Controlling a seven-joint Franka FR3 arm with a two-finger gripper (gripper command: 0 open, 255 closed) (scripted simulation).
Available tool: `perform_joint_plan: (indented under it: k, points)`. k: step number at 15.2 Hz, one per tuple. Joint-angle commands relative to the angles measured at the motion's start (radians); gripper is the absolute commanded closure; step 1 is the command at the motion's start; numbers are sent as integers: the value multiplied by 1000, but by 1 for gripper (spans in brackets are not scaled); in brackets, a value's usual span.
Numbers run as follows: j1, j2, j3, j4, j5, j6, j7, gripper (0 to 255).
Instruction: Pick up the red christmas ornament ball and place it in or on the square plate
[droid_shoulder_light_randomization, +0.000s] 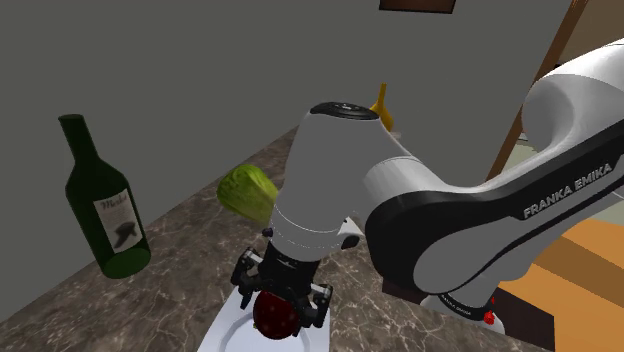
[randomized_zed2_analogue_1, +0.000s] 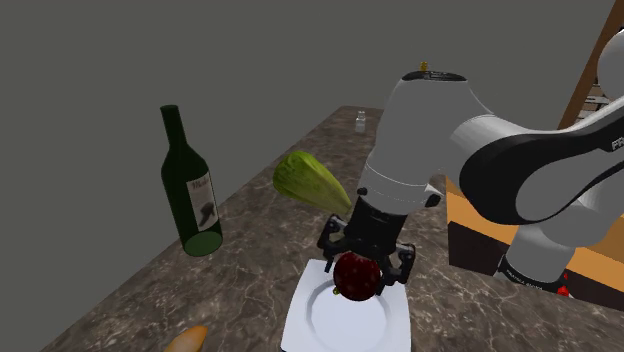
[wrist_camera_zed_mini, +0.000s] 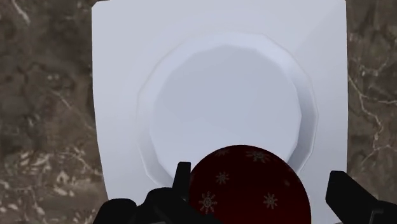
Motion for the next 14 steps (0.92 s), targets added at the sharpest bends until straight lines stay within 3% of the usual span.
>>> perform_joint_plan:
  k: [1, 4, 8, 14]
  points:
    - [-1, 1, 0, -2, 0, 0, -1, 0]
    - [0, 0, 2, -1, 0, -1, 2, 0]
    - [41, -89, -86, 53, 15, -147, -17, 0]
    - [41, -89, -86, 53, 15, -147, -17, 0]
